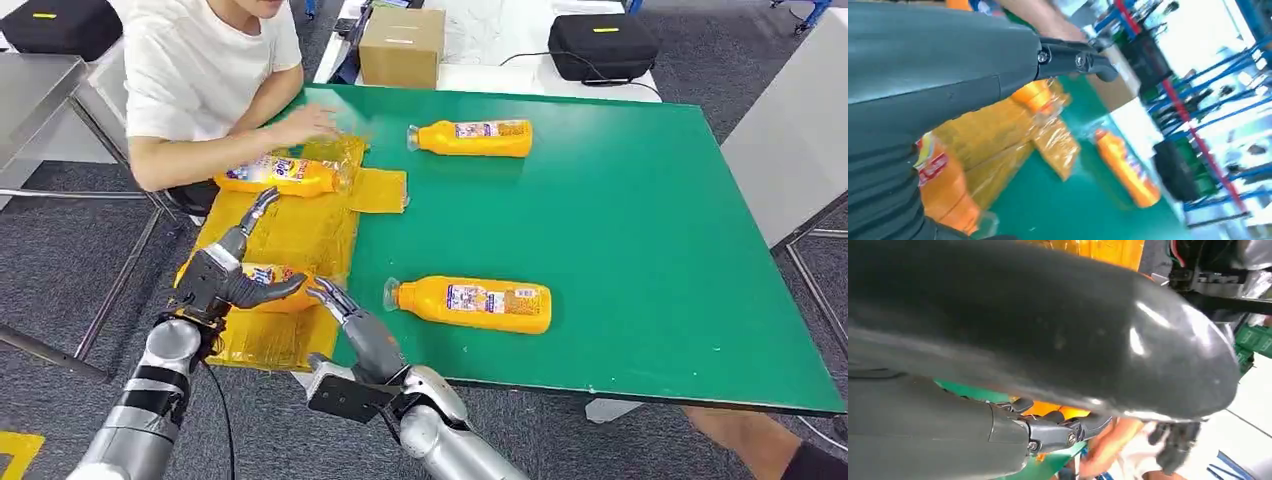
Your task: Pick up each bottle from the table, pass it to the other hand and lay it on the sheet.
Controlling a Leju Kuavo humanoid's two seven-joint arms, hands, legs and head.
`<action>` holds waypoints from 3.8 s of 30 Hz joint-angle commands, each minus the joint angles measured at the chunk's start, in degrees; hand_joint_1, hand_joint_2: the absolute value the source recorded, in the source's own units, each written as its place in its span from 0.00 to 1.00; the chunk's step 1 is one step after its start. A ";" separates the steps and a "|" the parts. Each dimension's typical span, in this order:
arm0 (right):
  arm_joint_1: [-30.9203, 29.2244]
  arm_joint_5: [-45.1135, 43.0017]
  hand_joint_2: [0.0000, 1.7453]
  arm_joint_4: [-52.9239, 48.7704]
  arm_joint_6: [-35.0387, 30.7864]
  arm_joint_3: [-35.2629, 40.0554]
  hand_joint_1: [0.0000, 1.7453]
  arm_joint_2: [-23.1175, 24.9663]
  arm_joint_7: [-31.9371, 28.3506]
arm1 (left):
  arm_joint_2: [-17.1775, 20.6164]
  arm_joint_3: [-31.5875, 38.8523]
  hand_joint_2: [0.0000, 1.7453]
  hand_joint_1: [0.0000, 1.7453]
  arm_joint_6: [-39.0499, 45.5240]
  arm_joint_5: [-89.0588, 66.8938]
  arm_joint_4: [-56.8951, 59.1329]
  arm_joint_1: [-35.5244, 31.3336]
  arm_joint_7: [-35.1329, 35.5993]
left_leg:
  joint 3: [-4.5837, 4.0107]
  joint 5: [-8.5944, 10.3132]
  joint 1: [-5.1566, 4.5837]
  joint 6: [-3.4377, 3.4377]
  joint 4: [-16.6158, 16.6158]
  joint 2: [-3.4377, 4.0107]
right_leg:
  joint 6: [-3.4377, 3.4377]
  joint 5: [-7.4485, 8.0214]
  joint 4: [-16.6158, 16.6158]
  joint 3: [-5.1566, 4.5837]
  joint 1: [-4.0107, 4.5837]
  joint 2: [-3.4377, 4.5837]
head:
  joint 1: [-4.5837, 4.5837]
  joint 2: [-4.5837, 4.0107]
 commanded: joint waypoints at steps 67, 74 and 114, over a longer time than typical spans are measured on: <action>-14.00 34.90 1.00 18.48 7.62 -13.34 0.96 -17.54 29.79 | -9.81 21.58 1.00 0.00 -8.31 35.01 -20.85 14.24 6.76 | 0.27 -0.04 0.02 -0.01 -0.04 -0.05 | -0.05 -0.02 -0.13 0.38 0.02 -0.04 | -0.02 0.00; -14.92 34.47 1.00 20.34 9.42 -13.11 1.00 -17.44 29.51 | -9.44 21.43 1.00 0.00 -8.16 34.62 -20.95 14.10 6.51 | 0.41 -0.03 0.06 -0.03 -0.04 -0.08 | -0.06 -0.02 -0.18 0.50 0.06 -0.09 | -0.02 0.00; 9.39 0.16 1.00 -24.45 5.25 -17.55 1.00 -12.72 1.59 | -13.39 -3.29 1.00 0.00 -3.88 29.20 -17.02 26.51 11.47 | 0.44 -0.38 0.03 -0.08 -0.02 0.06 | -0.05 -0.19 -0.18 0.51 0.04 0.13 | -0.02 0.00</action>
